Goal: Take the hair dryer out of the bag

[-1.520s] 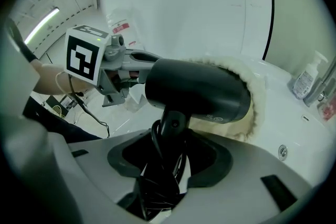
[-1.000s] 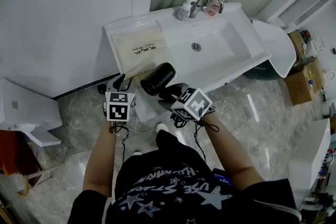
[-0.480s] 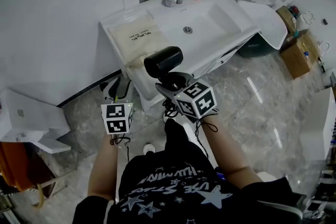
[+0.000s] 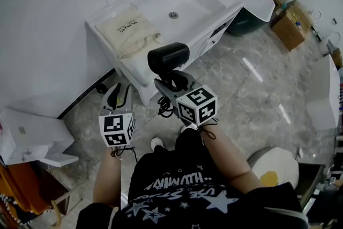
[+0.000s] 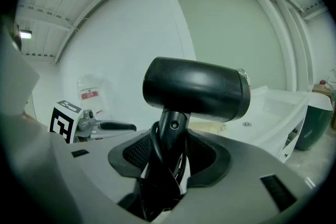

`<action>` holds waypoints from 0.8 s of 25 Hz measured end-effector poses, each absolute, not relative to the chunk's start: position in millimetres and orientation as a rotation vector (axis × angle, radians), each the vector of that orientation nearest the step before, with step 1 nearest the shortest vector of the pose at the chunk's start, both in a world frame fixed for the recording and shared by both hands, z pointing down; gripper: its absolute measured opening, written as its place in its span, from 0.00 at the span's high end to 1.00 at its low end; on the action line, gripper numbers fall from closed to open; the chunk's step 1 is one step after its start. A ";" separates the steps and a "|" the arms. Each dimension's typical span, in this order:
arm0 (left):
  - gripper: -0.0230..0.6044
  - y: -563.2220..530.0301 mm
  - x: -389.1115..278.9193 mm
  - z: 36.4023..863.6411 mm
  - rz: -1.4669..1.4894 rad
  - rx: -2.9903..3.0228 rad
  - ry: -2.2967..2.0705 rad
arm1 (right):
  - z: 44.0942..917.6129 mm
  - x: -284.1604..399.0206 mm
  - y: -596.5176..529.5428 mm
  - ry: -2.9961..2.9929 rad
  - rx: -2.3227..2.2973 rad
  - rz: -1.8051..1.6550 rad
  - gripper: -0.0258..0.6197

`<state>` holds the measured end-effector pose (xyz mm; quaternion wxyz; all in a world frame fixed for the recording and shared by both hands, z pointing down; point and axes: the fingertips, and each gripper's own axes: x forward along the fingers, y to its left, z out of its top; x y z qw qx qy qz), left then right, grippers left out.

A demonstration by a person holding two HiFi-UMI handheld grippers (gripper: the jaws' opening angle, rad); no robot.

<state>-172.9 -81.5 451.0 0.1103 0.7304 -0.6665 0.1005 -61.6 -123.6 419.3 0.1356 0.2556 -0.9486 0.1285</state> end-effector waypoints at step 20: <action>0.93 -12.0 -57.8 451.5 0.326 2.142 -1.908 | 432.3 53.3 -52.2 -2.715 0.739 0.386 0.67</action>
